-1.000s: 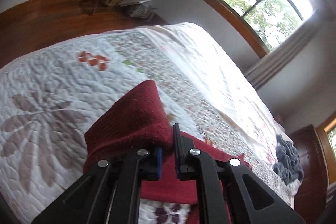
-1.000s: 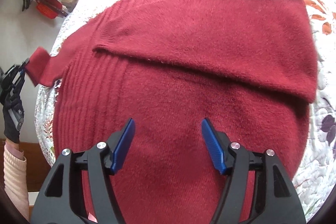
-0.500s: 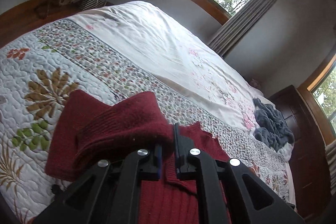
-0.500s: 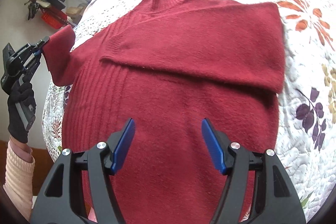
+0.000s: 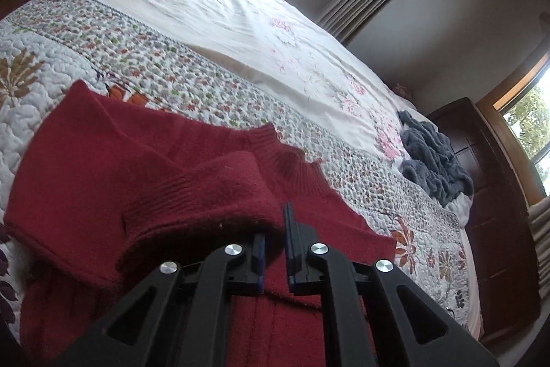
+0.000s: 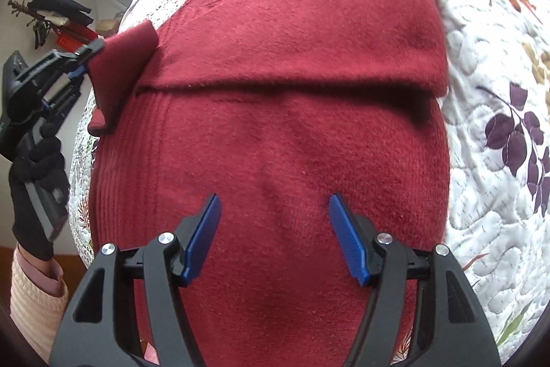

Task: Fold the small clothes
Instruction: 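Fold the gripped sleeve across the sweater body with the left tool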

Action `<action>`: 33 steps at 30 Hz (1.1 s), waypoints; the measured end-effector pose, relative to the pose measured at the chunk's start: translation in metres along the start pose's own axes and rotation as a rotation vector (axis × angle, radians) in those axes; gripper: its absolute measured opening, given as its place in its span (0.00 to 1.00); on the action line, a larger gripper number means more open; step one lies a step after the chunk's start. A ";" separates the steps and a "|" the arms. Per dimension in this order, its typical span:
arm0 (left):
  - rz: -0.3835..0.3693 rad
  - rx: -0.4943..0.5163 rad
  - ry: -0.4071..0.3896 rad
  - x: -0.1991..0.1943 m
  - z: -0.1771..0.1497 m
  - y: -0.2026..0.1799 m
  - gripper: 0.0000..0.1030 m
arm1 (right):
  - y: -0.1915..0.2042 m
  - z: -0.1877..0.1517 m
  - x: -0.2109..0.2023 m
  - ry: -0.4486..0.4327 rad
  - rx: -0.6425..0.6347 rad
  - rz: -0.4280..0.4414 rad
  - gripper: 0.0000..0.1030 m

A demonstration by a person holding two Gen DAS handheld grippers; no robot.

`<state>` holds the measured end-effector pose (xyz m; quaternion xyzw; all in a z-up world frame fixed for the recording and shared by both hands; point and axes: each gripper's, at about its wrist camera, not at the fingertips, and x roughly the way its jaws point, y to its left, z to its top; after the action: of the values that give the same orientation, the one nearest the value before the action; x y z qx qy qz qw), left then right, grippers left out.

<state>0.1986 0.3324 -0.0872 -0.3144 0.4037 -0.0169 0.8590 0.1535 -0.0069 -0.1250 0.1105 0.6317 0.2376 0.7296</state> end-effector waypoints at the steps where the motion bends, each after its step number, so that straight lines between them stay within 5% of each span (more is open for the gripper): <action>1: -0.001 -0.010 0.010 0.005 -0.005 0.003 0.08 | -0.001 0.000 0.001 0.003 0.004 0.004 0.63; 12: 0.022 -0.077 0.131 0.042 -0.051 0.020 0.10 | -0.004 0.002 0.008 0.020 0.027 0.007 0.65; 17: -0.037 -0.046 0.178 0.025 -0.064 0.019 0.32 | -0.005 0.002 0.011 0.028 0.032 0.006 0.66; 21: -0.022 0.021 0.212 -0.011 -0.072 0.037 0.34 | -0.003 0.008 0.013 0.042 0.022 0.000 0.66; 28: 0.188 0.048 0.042 -0.070 -0.008 0.089 0.34 | 0.016 0.022 0.010 0.035 -0.001 -0.010 0.66; 33: 0.351 0.076 0.050 -0.054 0.033 0.107 0.35 | 0.048 0.043 0.015 0.048 -0.059 -0.007 0.66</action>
<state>0.1615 0.4511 -0.0944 -0.2061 0.4725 0.1104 0.8497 0.1864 0.0480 -0.1087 0.0809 0.6422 0.2565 0.7178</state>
